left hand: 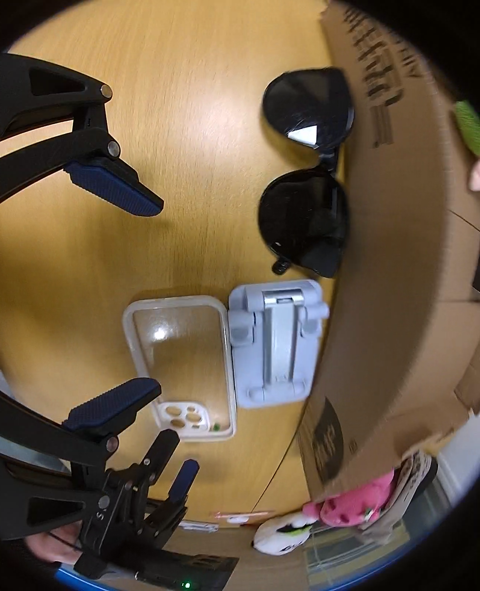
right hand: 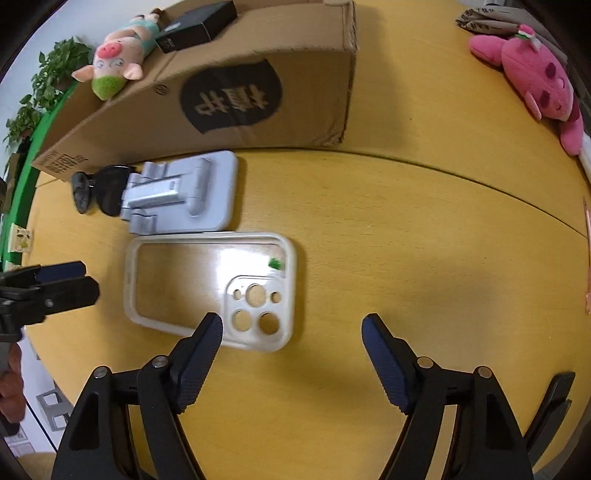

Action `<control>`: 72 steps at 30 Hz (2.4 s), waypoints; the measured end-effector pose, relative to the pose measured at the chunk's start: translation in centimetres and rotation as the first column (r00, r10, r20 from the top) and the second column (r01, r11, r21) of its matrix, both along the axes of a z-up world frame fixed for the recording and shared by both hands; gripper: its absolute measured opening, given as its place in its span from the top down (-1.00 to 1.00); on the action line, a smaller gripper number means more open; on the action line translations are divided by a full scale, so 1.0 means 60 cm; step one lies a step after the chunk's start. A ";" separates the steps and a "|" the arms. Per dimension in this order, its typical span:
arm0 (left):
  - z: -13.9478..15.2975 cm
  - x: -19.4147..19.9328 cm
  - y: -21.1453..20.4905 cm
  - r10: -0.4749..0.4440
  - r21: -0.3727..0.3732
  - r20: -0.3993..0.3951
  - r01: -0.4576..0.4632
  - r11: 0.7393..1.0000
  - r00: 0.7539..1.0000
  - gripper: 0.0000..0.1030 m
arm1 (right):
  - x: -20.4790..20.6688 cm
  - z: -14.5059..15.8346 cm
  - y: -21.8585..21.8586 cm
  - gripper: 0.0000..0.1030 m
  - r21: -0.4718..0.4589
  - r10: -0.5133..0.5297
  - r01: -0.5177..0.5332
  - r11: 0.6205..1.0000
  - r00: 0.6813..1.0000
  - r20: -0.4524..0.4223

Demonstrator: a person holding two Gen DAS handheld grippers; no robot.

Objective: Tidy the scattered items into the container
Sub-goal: 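Move both grippers back toward the clear phone case on the table, then close the right gripper on the rim of the clear phone case, then lift the phone case with the right gripper and carry it over the box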

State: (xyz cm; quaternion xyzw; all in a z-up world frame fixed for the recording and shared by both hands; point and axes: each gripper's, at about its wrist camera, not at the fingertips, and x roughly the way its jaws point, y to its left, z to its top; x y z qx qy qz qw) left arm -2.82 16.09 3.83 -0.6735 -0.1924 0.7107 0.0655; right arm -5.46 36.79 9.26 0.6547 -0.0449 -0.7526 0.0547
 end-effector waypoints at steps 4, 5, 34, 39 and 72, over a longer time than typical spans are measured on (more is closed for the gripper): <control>-0.016 0.004 0.019 -0.005 -0.035 -0.004 0.005 0.999 1.000 -0.65 | -0.003 -0.012 0.015 -0.53 0.010 -0.002 0.002 1.000 1.000 -0.009; -0.014 0.005 0.024 -0.008 -0.050 -0.025 0.007 0.999 1.000 -0.64 | -0.002 -0.014 0.017 -0.52 0.031 0.007 -0.007 0.999 1.000 -0.020; -0.009 0.042 0.040 0.071 -0.121 -0.079 -0.080 0.989 0.994 0.80 | 0.026 0.005 -0.021 0.58 0.102 0.091 -0.086 0.991 0.995 -0.041; -0.010 0.052 0.024 0.069 -0.111 -0.076 -0.077 0.991 0.995 0.89 | 0.042 0.007 -0.007 0.80 0.094 0.051 -0.048 0.994 0.998 -0.022; 0.692 0.054 -0.171 0.052 0.016 -0.783 -0.065 0.998 0.619 0.92 | 0.002 0.779 -0.257 0.88 0.143 0.081 0.035 0.989 0.686 -0.723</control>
